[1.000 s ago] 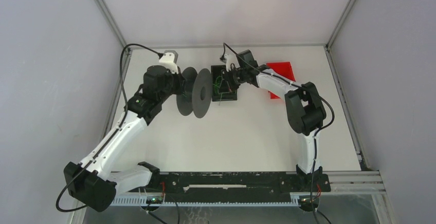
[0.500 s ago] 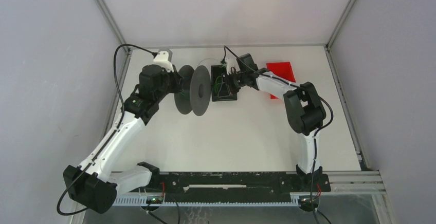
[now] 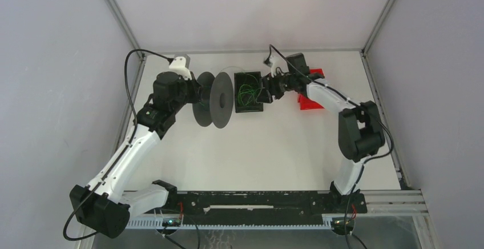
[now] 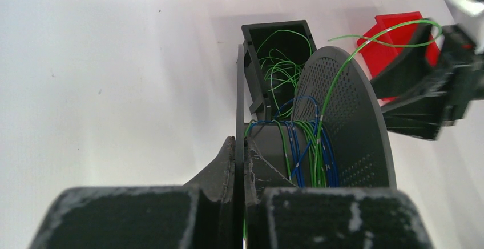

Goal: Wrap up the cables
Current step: Wrap the cable around the cable reel.

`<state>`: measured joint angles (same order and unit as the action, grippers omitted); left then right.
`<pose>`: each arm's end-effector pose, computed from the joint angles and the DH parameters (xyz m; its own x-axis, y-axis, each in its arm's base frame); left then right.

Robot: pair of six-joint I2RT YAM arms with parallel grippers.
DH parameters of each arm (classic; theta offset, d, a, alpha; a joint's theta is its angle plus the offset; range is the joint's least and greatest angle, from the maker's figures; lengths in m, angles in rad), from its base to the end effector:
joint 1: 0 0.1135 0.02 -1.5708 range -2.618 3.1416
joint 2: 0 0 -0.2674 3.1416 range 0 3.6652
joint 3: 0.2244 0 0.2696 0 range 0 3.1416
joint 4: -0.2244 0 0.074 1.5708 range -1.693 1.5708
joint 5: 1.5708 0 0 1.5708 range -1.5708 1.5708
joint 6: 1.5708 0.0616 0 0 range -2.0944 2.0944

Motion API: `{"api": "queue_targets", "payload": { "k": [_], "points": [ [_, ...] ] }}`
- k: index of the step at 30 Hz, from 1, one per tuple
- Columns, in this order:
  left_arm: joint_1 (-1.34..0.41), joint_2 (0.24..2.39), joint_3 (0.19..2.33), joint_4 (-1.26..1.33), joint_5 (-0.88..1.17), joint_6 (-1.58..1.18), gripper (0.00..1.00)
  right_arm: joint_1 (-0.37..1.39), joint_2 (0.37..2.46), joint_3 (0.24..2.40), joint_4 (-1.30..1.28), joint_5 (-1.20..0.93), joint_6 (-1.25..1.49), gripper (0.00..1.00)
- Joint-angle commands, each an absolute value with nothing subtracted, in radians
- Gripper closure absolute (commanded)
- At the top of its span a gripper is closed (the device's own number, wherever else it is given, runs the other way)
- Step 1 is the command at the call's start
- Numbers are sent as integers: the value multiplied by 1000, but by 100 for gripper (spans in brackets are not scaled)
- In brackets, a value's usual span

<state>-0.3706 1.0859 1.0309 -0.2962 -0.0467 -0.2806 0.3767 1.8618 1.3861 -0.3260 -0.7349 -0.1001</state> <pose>0.2698 -0.1018 0.3489 -0.3970 -0.1425 -0.9067 0.2196 0.9444 -0.2446 0.3950 0.2007 0.2166 -0.5942 -0.3148 -0.7402 -0.7698 0.4893 0.4099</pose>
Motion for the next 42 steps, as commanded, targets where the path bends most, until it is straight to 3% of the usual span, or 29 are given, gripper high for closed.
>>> {"api": "queue_targets", "payload": {
  "k": [1, 10, 14, 28, 37, 42],
  "points": [
    [-364, 1047, 1090, -204, -24, -288, 100, 345, 1699, 1331, -339, -755, -254, 33],
    [-364, 1051, 1087, -194, 22, -300, 100, 372, 1561, 1304, -147, -719, -213, 20],
    [-363, 1053, 1084, -191, 48, -304, 100, 414, 1561, 1325, -92, -714, -234, 19],
    [-364, 1056, 1070, -175, 112, -316, 100, 494, 1647, 1550, -283, -633, -309, 23],
    [-364, 1049, 1070, -176, 114, -315, 100, 497, 1641, 1560, -312, -602, -358, 41],
    [-364, 1048, 1069, -176, 119, -314, 100, 492, 1646, 1561, -311, -598, -364, 55]
  ]
}}
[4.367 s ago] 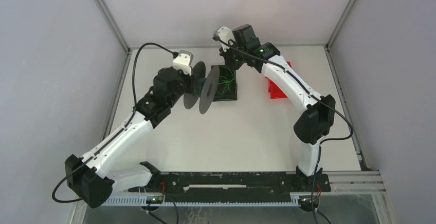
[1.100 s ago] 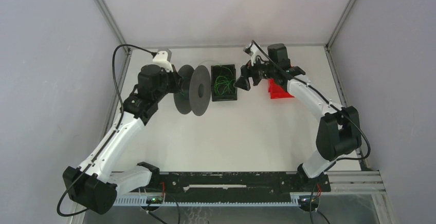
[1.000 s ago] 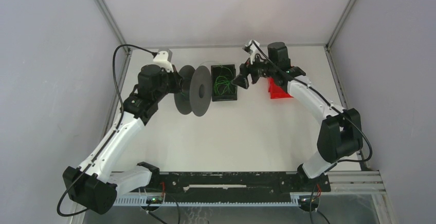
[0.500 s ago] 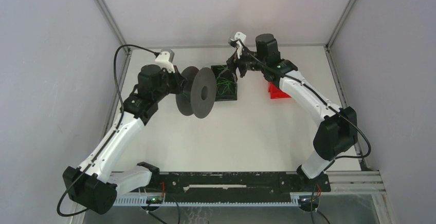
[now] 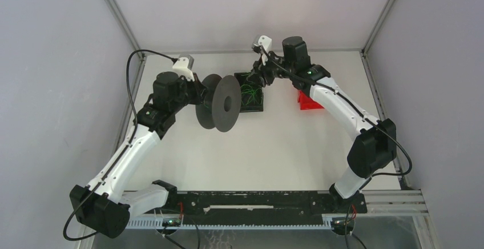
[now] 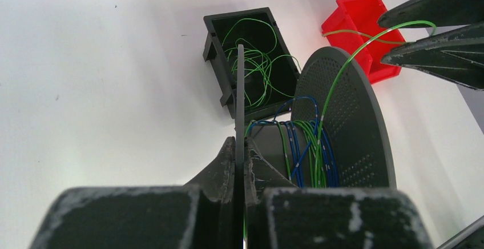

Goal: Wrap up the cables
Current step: Wrap the cable around the cable reel.

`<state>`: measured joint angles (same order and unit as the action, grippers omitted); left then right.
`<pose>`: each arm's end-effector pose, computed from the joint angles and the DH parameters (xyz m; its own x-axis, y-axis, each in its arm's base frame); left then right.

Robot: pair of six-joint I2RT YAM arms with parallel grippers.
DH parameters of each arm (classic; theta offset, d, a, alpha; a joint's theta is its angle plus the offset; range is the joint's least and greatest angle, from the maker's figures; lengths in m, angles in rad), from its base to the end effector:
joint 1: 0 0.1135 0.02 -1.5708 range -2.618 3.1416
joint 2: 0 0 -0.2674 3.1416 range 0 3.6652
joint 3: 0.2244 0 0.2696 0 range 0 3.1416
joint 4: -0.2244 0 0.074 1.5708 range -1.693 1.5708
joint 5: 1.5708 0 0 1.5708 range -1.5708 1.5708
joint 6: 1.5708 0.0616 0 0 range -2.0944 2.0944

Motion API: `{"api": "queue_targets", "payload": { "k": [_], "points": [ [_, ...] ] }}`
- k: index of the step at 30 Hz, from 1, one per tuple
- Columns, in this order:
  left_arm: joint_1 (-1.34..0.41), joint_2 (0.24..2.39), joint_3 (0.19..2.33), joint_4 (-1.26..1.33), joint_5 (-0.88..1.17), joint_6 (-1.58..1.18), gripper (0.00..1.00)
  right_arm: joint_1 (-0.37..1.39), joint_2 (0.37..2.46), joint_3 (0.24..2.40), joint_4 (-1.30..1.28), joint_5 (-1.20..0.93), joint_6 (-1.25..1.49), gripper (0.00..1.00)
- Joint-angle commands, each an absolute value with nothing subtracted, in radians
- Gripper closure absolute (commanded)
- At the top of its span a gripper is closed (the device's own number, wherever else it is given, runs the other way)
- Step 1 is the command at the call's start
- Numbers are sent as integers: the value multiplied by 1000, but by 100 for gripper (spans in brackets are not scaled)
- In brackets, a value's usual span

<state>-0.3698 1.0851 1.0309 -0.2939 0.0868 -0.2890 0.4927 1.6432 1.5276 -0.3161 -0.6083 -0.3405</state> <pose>0.2667 -0.1091 0.3495 -0.4291 -0.1382 -0.8926 0.3273 0.8973 -0.2962 0.3538 0.2299 0.3574 -0.0651 -0.3460 -0.9360 -0.9200 0.3840 -0.0779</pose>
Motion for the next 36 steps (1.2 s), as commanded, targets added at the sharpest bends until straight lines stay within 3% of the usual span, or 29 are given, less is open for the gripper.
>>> {"api": "queue_targets", "payload": {
  "k": [1, 16, 30, 36],
  "points": [
    [-364, 1048, 1069, -176, 120, -314, 100, 493, 1648, 1566, -310, -598, -362, 58],
    [-364, 1041, 1065, -165, 153, -320, 100, 481, 1660, 1562, -290, -568, -306, 100],
    [-339, 1022, 1078, -129, 283, -333, 100, 412, 1748, 1507, -294, -550, -156, 100],
    [-323, 1034, 1089, -115, 297, -359, 100, 412, 1771, 1456, -281, -692, -99, 100]
  ]
}}
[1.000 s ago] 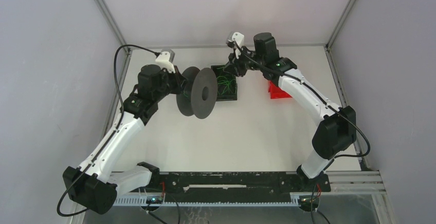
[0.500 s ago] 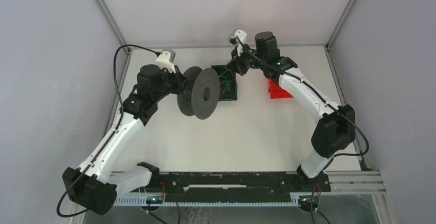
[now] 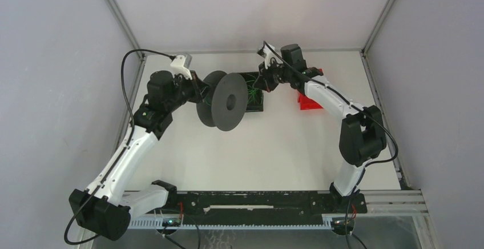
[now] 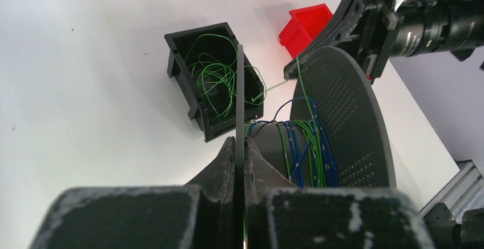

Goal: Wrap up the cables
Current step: Wrap the cable around the cable reel.

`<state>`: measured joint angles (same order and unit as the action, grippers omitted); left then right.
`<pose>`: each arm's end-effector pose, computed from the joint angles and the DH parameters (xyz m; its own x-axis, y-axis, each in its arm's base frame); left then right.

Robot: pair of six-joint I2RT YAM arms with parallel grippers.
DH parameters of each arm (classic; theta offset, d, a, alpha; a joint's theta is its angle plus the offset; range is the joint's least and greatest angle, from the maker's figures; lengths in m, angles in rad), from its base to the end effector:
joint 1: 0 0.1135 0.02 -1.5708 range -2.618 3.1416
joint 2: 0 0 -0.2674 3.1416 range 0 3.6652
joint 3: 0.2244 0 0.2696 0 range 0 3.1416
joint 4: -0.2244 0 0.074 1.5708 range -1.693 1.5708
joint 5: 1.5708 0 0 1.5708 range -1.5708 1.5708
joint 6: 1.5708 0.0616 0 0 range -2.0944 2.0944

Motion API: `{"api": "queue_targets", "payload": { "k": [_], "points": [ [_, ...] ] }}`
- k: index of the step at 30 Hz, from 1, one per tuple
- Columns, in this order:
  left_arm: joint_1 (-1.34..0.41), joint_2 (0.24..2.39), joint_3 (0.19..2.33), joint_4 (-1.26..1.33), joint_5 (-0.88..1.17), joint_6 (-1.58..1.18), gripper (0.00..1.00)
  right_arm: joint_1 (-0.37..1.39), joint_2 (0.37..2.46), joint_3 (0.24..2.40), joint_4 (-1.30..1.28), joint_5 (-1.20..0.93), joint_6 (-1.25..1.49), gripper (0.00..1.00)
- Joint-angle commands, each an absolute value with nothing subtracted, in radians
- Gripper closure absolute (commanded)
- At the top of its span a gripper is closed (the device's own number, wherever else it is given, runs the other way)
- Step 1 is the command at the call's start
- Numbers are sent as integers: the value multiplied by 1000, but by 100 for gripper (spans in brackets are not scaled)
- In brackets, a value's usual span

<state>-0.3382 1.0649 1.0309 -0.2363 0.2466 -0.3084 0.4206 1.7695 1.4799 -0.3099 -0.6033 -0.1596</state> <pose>0.2629 -0.1084 0.3627 -0.4050 -0.1696 -0.8984 0.4416 0.8242 -0.3546 0.3918 0.2135 0.2877 -0.3871 -0.3165 -0.8660 -0.8360 0.5167 0.1848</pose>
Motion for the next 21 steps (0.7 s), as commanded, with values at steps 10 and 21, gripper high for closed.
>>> {"api": "queue_targets", "payload": {
  "k": [10, 21],
  "points": [
    [-297, 1043, 1096, -80, 331, -396, 100, 425, 1802, 1360, -131, -938, 167, 100],
    [-287, 1052, 1084, -41, 371, -441, 100, 465, 1825, 1297, 41, -1073, 376, 100]
  ]
}}
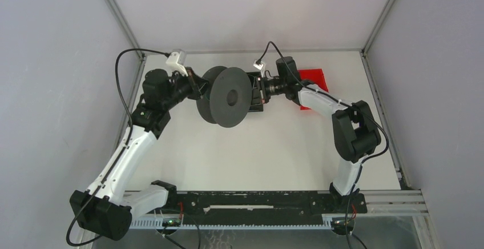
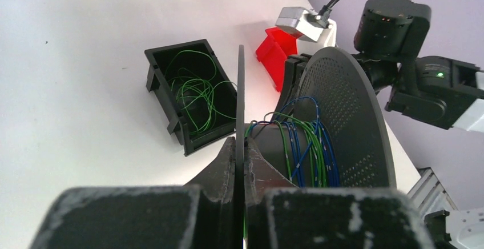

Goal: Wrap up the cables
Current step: Wrap the cable around the cable reel.

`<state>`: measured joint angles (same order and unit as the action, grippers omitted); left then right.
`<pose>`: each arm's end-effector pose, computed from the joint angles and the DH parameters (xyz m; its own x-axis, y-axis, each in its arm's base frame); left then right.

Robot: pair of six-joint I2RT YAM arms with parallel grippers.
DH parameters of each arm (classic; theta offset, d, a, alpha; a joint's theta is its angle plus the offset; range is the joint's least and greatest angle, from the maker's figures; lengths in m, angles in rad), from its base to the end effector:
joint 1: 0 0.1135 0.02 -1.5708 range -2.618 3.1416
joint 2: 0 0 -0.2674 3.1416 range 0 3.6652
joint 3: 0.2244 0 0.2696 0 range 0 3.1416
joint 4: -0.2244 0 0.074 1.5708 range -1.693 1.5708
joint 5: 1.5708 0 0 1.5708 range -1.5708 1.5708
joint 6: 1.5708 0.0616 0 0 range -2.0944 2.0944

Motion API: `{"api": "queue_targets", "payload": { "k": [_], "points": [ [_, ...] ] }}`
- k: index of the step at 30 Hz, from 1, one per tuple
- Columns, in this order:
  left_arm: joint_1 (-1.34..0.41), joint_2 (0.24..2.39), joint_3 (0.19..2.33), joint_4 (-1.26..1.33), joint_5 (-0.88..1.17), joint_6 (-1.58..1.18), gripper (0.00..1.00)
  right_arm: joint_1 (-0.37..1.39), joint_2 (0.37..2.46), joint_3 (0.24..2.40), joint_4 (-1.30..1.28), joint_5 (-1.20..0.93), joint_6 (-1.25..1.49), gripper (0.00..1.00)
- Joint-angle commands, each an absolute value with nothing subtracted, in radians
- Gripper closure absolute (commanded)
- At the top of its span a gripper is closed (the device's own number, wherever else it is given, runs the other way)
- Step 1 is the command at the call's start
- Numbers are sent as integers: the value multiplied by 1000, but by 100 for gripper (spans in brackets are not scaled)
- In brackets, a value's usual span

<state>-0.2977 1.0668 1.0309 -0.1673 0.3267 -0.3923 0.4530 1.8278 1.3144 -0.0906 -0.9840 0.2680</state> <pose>0.2670 -0.1026 0.3715 -0.3994 -0.2562 -0.8803 0.4606 0.7741 -0.4343 0.3690 0.2367 0.2339 -0.7198 -0.1873 -0.6685 -0.6927 0.2566 0.6740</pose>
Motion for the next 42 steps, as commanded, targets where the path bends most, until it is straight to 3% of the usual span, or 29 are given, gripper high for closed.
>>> {"api": "queue_targets", "payload": {
  "k": [1, 15, 26, 36, 42],
  "points": [
    [-287, 1052, 1080, -34, 374, -444, 100, 466, 1827, 1290, 65, -1087, 400, 100],
    [-250, 1066, 1064, 0, 374, -519, 100, 520, 1833, 1182, 396, -1185, 667, 100],
    [-231, 1062, 1040, 34, 386, -486, 100, 551, 1859, 1183, 495, -1308, 751, 100],
    [-228, 1053, 1018, 77, 450, -504, 100, 599, 1859, 1181, 546, -1298, 806, 100],
    [-223, 1052, 998, 100, 489, -549, 100, 584, 1846, 1145, 731, -1200, 957, 100]
  ]
}}
